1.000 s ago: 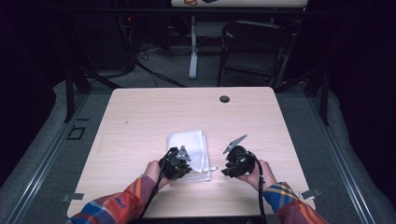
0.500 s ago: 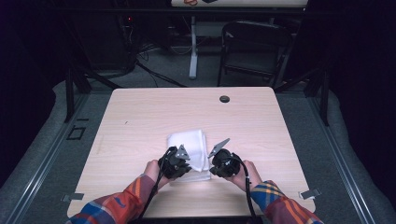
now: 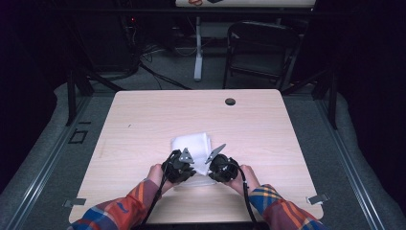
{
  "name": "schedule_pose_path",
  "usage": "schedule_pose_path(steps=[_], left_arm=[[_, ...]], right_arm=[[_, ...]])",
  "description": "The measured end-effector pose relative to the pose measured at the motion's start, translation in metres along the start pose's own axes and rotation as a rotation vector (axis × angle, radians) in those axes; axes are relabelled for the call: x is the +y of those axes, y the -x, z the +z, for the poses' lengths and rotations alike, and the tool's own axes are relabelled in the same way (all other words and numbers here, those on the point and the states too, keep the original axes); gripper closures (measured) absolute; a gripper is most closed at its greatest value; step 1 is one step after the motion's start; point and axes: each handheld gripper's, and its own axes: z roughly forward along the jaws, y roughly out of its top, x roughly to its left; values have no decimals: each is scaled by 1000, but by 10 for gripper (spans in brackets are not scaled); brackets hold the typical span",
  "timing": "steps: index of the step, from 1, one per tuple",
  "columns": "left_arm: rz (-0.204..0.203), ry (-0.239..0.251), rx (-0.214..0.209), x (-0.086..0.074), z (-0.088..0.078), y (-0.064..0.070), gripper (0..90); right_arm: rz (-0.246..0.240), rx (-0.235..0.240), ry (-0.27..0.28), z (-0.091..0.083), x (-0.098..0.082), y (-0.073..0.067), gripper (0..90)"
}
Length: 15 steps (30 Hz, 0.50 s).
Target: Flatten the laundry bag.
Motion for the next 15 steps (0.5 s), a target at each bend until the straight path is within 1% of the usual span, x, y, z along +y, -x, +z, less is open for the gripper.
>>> schedule_pose_path(steps=[1,2,3,4,6,7,10,11,12,13,15], left_arm=[[2,-3,-8,0,0,0,855],[0,0,0,0,0,0,855],[3,-1,-6,0,0,0,855],[5,-5,-7,0,-1,0,855],[4,-4,-8,0,-1,0,855],[4,1,2,0,-1,0,855],[5,1,7,0,-1,0,855],[5,1,8,0,-1,0,855],[6,2,12,0,-1,0,855],[3,4,12,0,-2,0,855],[5,4,16,0,-2,0,855]], right_arm=[[-6,-2,-8,1,0,1,900],[-4,1,-5,2,-1,1,900],[-6,4,-7,2,-1,1,900],[-12,-3,-9,2,-1,1,900],[-10,1,-7,3,-2,1,900],[-11,1,-4,3,-3,1,900],[-9,1,2,4,-3,1,900],[-22,-2,0,4,-3,1,900],[-22,-2,0,4,-3,1,900],[-18,-6,11,4,-4,-1,900],[-30,-14,9,4,-4,-2,900]])
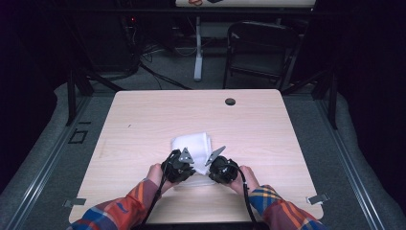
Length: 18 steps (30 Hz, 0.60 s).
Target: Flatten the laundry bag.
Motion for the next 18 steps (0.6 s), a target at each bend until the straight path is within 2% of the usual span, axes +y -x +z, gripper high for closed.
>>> schedule_pose_path(steps=[3,5,8,18], left_arm=[[-3,10,4,0,-1,-1,856],[-16,44,21,-1,-5,-1,858],[-18,63,37,-2,-8,-2,858],[-44,78,56,-4,-16,-4,859]], right_arm=[[8,5,4,0,0,0,900],[11,9,2,0,-1,1,900],[10,7,5,0,-1,1,900],[24,13,7,0,-1,2,900]])
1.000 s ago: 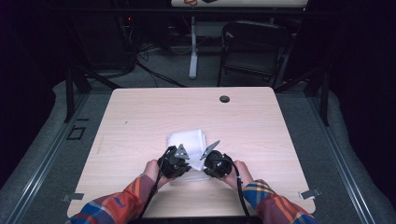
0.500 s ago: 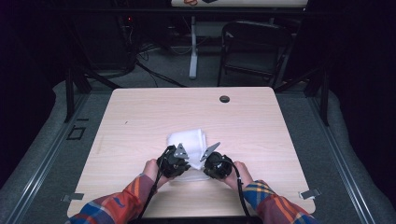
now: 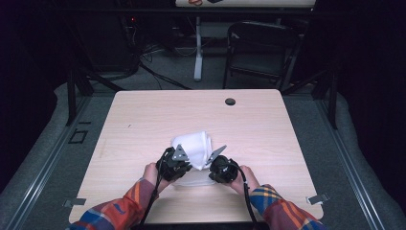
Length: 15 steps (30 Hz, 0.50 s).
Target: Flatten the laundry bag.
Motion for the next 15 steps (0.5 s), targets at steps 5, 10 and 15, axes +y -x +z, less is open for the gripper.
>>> schedule_pose_path(steps=[5,10,15], left_arm=[[-11,23,20,-1,-7,-3,859],[-29,39,40,-3,-14,-7,859],[-56,61,46,-7,-22,-12,860]], right_arm=[[4,-2,-5,0,1,0,900],[4,-3,-7,0,1,-1,900],[-6,-11,-20,-1,2,-1,900]])
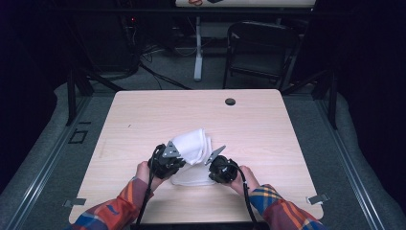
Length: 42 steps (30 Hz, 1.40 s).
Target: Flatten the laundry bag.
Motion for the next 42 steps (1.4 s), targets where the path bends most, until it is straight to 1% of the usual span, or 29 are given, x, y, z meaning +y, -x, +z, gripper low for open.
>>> schedule_pose_path(steps=[1,3,5,8,10,11,12,15,16,18,19,20,23,26,27,28,29,30,31,32,33,34,35,38,42], left_arm=[[-8,19,3,-1,-3,-2,859],[-25,35,13,-2,-6,-5,859],[-34,22,13,-3,-9,-7,859],[-38,17,19,-5,-10,-9,859],[-38,17,24,-5,-11,-9,859],[-40,23,28,-6,-12,-10,859],[-49,39,39,-7,-14,-11,859],[-54,34,40,-8,-16,-13,859],[-57,38,46,-8,-16,-14,859],[-62,30,47,-10,-18,-15,859],[-58,25,52,-11,-19,-16,859],[-63,30,56,-12,-20,-17,858],[-73,21,66,-14,-24,-20,859],[-95,21,72,-18,-27,-24,862],[-104,22,71,-19,-28,-25,864],[-106,9,67,-20,-29,-27,864],[-111,11,72,-21,-27,-27,864],[-112,0,73,-22,-27,-28,864],[-109,-9,75,-22,-26,-28,863],[-112,-13,73,-22,-25,-28,863],[-106,-18,74,-22,-25,-28,864],[-107,-23,75,-22,-25,-28,864],[-107,-23,75,-22,-25,-28,864],[-117,-29,71,-23,-23,-28,864],[-111,-40,67,-25,-21,-28,865]], right_arm=[[6,0,5,0,0,-1,900],[7,0,4,0,0,0,900],[11,2,7,1,0,0,900],[4,-2,-1,0,0,0,900],[4,-3,-2,0,0,0,900],[8,-2,4,1,0,-1,900],[8,-3,4,1,0,-1,900],[9,-3,4,0,0,-1,900],[9,-3,4,0,0,-1,900],[8,-4,4,1,0,-1,900],[8,-5,5,1,0,-1,900],[8,-5,6,1,0,-1,900],[6,-11,-1,0,0,-1,900],[5,-19,-7,0,1,-2,900],[13,-20,-8,0,1,-3,900],[18,-26,-11,0,1,-3,900],[18,-26,-11,0,1,-3,900],[15,-22,-20,-1,1,-2,900],[23,-30,-25,-1,1,-3,900],[20,-39,-37,-2,1,-2,900],[28,-37,-42,-2,0,-2,900],[24,-41,-49,-3,0,0,900],[24,-41,-49,-3,0,0,900],[47,-38,-50,-5,-3,4,900],[45,-48,-52,-5,-4,6,900]])
